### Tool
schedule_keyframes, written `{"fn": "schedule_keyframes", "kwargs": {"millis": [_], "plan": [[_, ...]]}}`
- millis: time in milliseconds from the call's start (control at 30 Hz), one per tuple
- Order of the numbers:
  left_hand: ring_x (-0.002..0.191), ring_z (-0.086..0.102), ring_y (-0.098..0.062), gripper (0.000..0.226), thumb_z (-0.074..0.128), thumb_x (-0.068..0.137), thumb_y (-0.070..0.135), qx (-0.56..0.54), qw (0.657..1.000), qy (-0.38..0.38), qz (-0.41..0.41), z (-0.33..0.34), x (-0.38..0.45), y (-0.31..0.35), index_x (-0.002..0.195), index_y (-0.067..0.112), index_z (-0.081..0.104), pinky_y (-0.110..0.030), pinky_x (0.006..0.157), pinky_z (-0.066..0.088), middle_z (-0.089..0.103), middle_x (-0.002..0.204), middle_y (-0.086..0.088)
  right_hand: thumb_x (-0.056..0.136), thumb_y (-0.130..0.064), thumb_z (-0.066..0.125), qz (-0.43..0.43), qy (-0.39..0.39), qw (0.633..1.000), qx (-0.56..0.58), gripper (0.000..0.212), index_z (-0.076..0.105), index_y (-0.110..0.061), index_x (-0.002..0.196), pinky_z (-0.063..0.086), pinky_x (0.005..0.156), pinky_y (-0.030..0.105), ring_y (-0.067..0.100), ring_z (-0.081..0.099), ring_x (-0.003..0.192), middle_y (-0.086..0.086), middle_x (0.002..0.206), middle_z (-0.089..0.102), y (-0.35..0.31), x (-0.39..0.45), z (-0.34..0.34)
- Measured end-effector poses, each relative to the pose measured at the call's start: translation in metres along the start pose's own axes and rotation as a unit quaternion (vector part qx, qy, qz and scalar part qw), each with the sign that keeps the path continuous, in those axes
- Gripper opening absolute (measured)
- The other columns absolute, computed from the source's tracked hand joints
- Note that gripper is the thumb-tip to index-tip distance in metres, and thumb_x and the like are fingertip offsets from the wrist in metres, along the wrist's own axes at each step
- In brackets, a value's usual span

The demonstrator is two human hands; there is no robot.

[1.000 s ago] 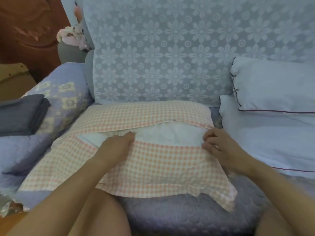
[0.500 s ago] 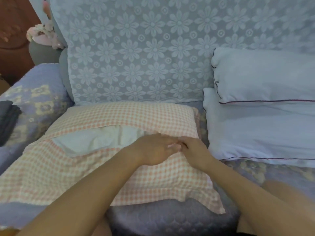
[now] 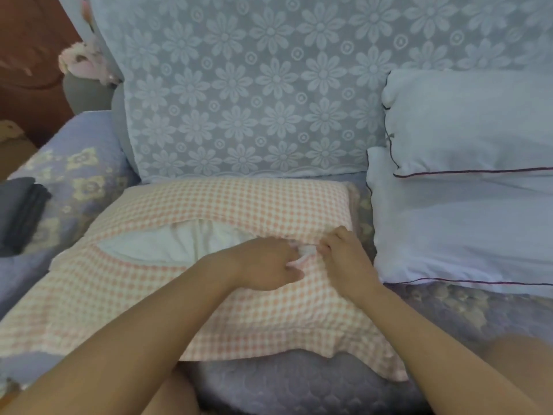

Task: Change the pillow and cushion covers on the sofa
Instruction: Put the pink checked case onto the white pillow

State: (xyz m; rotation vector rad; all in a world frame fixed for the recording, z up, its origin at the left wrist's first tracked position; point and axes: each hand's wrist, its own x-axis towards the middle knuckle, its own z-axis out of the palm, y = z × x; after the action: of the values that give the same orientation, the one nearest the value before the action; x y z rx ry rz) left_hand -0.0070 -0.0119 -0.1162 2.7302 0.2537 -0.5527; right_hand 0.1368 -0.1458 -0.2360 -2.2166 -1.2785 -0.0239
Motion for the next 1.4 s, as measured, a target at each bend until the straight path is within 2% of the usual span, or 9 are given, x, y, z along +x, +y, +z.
{"fn": "schedule_keyframes", "kwargs": {"millis": [200, 400, 600, 700, 833, 967, 1100, 1200, 1400], "plan": [[0.088, 0.046, -0.007, 0.044, 0.033, 0.099, 0.058, 0.117, 0.99, 0.056, -0.054, -0.017, -0.082, -0.06, 0.077, 0.028, 0.055, -0.038, 0.087, 0.045, 0.053, 0.093, 0.013, 0.1, -0.027, 0.031, 0.048, 0.098, 0.992, -0.06, 0.04, 0.062, -0.003, 0.089, 0.048, 0.074, 0.042, 0.031, 0.051, 0.083, 0.014, 0.094, 0.054, -0.008, -0.016, 0.005], [0.121, 0.049, -0.032, 0.023, 0.057, 0.1, 0.03, 0.196, 0.882, 0.427, -0.036, -0.027, -0.051, -0.065, 0.095, 0.016, 0.074, -0.051, 0.097, 0.042, 0.061, 0.129, -0.003, 0.093, -0.022, 0.042, -0.022, 0.051, 0.991, -0.119, 0.031, 0.062, -0.006, 0.11, 0.053, 0.083, 0.047, 0.036, 0.053, 0.108, 0.018, 0.127, 0.055, -0.032, -0.03, 0.02], [0.119, 0.041, -0.036, 0.03, 0.046, 0.104, 0.037, 0.149, 0.936, 0.231, -0.221, -0.011, 0.017, -0.101, 0.12, 0.026, 0.069, -0.055, 0.099, 0.045, 0.04, 0.139, -0.007, 0.106, -0.02, 0.036, 0.137, 0.041, 0.99, -0.015, 0.023, 0.054, -0.009, 0.095, 0.046, 0.067, 0.041, 0.027, 0.054, 0.078, 0.004, 0.086, 0.054, -0.023, -0.023, 0.002], [0.123, 0.043, -0.039, 0.029, 0.052, 0.102, 0.041, 0.118, 0.934, 0.292, -0.168, 0.017, 0.008, -0.108, 0.113, 0.026, 0.074, -0.051, 0.101, 0.046, 0.044, 0.145, -0.008, 0.105, -0.028, 0.043, 0.256, 0.078, 0.956, 0.118, 0.023, 0.053, -0.012, 0.093, 0.039, 0.068, 0.039, 0.024, 0.053, 0.076, -0.003, 0.077, 0.054, -0.012, 0.003, -0.026], [0.121, 0.051, -0.04, 0.028, 0.056, 0.102, 0.034, 0.101, 0.913, 0.363, -0.159, 0.041, -0.007, -0.121, 0.117, 0.019, 0.074, -0.051, 0.095, 0.051, 0.056, 0.14, -0.011, 0.095, -0.012, 0.06, 0.102, 0.105, 0.989, 0.009, 0.018, 0.058, -0.014, 0.078, 0.043, 0.068, 0.04, 0.028, 0.053, 0.079, 0.003, 0.082, 0.057, -0.034, 0.017, -0.029], [0.117, 0.053, -0.037, 0.027, 0.057, 0.101, 0.033, 0.066, 0.914, 0.37, -0.152, 0.032, 0.0, -0.119, 0.117, 0.019, 0.074, -0.047, 0.093, 0.05, 0.056, 0.136, -0.009, 0.101, -0.025, 0.046, -0.135, 0.042, 0.99, -0.028, 0.033, 0.062, -0.012, 0.127, 0.046, 0.098, 0.039, 0.024, 0.053, 0.112, 0.005, 0.125, 0.06, -0.098, 0.011, 0.0], [0.134, 0.043, -0.039, 0.02, 0.062, 0.097, 0.029, 0.085, 0.912, 0.388, -0.103, 0.028, -0.019, -0.112, 0.094, 0.016, 0.076, -0.054, 0.1, 0.046, 0.05, 0.146, -0.014, 0.1, -0.063, 0.023, -0.03, -0.19, 0.981, -0.022, 0.074, 0.015, -0.021, 0.16, 0.018, 0.123, 0.038, 0.018, 0.021, 0.15, 0.0, 0.165, 0.019, -0.12, 0.018, 0.021], [0.128, 0.048, -0.043, 0.005, 0.07, 0.086, 0.024, 0.234, 0.879, 0.414, 0.028, 0.029, -0.045, -0.101, 0.087, 0.02, 0.074, -0.056, 0.103, 0.038, 0.06, 0.134, -0.014, 0.088, -0.08, 0.031, 0.005, -0.303, 0.952, 0.035, 0.083, 0.021, -0.034, 0.156, 0.038, 0.113, 0.037, 0.017, 0.044, 0.137, -0.006, 0.157, 0.038, -0.125, 0.018, 0.027], [0.11, 0.057, -0.028, 0.015, 0.057, 0.098, 0.024, 0.191, 0.915, 0.344, -0.084, 0.008, -0.039, -0.127, 0.108, 0.028, 0.069, -0.043, 0.092, 0.044, 0.061, 0.128, -0.001, 0.088, -0.081, 0.031, -0.001, -0.27, 0.962, 0.044, 0.074, 0.032, -0.039, 0.149, 0.046, 0.101, 0.035, 0.01, 0.056, 0.117, -0.015, 0.141, 0.053, -0.129, 0.009, 0.012]]}}
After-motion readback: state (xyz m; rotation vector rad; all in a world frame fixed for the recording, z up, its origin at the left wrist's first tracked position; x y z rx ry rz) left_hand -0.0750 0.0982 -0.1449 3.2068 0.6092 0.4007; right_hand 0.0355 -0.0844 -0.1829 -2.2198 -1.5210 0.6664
